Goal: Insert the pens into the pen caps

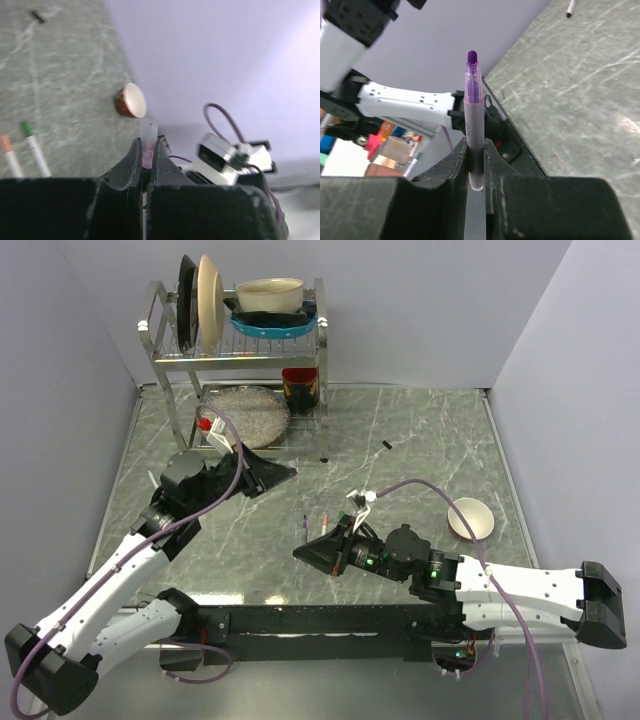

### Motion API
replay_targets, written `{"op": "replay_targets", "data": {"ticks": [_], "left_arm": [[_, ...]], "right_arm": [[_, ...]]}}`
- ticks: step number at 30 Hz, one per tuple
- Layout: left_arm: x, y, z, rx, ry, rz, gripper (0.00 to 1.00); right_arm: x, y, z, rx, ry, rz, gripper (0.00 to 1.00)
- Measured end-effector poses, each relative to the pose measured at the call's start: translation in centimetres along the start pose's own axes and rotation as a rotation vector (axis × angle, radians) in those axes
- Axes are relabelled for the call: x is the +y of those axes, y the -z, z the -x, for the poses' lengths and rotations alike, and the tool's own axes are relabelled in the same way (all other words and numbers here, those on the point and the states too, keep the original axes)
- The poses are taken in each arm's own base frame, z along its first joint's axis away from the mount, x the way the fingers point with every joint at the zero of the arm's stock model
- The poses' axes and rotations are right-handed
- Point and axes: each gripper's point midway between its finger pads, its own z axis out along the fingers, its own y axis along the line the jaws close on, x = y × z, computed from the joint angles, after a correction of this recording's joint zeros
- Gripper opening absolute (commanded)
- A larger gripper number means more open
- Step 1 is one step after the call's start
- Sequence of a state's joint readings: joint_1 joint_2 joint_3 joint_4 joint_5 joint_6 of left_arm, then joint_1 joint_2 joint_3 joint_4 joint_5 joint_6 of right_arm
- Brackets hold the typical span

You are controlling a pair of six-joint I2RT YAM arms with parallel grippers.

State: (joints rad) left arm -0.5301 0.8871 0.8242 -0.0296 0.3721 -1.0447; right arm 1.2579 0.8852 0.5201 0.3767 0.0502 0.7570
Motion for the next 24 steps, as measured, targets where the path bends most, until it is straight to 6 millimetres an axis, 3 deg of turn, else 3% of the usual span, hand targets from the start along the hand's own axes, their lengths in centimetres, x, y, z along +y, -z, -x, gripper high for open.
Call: {"op": "replay_targets", "data": {"ticks": [5, 24], "left_arm": [[-3.8, 0.8, -0.5, 0.003, -0.061, -0.162, 0.01], [-4.9, 2.1, -3.2, 0.119, -0.178, -0.283, 0.01]], "right_arm": [[0.5, -0.4, 0.1, -0.009, -0.031, 0.025, 0.0], [0.5, -1.0, -0.2, -0.007, -0.059, 0.027, 0.0]]}}
